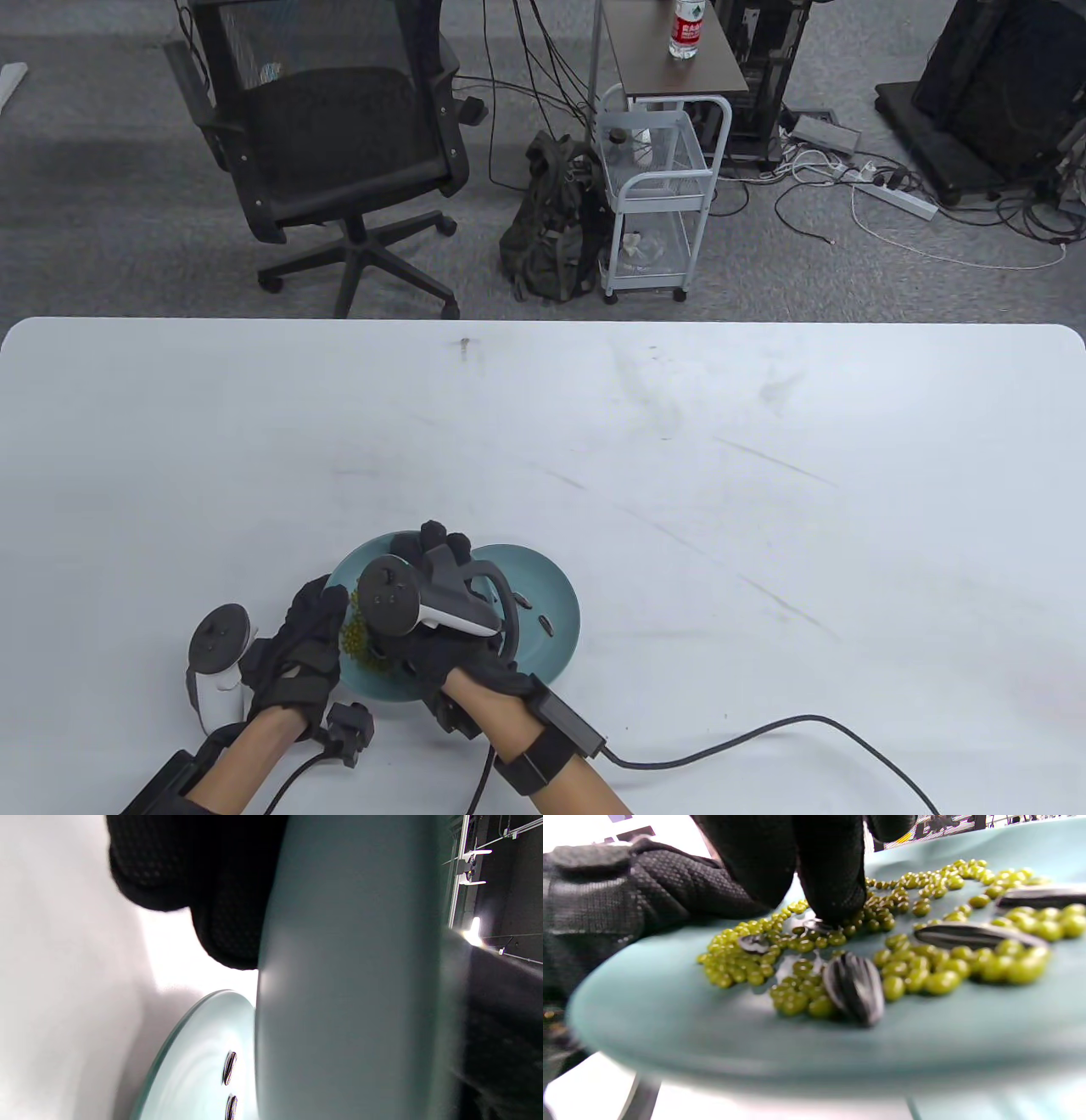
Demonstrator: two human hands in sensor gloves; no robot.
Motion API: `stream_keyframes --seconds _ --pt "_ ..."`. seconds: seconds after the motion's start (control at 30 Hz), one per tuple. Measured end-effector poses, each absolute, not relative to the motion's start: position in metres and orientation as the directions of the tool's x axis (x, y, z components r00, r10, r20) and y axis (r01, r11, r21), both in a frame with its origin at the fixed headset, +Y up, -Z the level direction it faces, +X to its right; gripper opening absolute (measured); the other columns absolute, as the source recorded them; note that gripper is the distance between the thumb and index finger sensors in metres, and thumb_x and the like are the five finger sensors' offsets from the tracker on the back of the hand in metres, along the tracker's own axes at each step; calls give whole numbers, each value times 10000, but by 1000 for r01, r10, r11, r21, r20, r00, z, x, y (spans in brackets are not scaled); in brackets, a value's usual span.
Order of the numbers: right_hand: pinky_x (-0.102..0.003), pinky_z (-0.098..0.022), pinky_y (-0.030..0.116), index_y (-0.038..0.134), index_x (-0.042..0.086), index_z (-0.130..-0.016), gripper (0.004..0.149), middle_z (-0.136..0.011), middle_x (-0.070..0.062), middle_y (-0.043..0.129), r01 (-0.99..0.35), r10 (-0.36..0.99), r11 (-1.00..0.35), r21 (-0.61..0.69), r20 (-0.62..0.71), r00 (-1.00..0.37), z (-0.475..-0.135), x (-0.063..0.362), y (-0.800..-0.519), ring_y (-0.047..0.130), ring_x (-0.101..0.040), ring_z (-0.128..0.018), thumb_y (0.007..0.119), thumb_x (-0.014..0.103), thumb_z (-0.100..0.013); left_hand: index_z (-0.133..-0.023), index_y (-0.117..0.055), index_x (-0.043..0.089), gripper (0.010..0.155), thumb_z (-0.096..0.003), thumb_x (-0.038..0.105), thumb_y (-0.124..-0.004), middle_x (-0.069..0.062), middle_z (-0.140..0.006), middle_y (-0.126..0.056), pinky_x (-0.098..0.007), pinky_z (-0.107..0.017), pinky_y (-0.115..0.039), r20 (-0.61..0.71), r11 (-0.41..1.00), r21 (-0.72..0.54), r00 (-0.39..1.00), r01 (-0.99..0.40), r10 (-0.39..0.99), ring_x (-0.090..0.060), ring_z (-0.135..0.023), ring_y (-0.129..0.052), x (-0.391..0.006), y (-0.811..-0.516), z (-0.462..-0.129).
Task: Pick sunflower seeds with hand pinch into plate
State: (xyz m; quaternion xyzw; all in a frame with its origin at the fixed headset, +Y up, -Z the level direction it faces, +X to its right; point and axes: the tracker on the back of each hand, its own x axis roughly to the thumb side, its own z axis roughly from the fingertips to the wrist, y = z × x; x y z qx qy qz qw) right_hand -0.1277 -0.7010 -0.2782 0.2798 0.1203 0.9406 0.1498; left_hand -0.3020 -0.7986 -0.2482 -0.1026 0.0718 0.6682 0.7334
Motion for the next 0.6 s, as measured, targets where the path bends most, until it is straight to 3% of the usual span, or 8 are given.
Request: stream_keyframes --seconds 0.23,0.6 --pt "-790 -651 238 912 -36 -761 355 -1121 -359 438 -123 239 -962 246 526 -817 -274 -135 -703 262 -689 -986 930 222 -518 -984 -463 149 459 -621 401 -587 -68 -784 -860 -381 -384 -864 -246 90 -60 102 -994 964 -192 -431 -1038 -300 -799 -248" --pt "-784 -655 249 901 -55 -760 340 -1119 -357 436 -137 269 -951 277 523 -809 -276 -132 -705 273 -681 -988 888 210 -547 -982 -469 146 461 -618 401 -593 -69 -780 -864 -383 -381 -867 -242 96 -66 109 -993 964 -193 -427 -1042 -298 -799 -248"
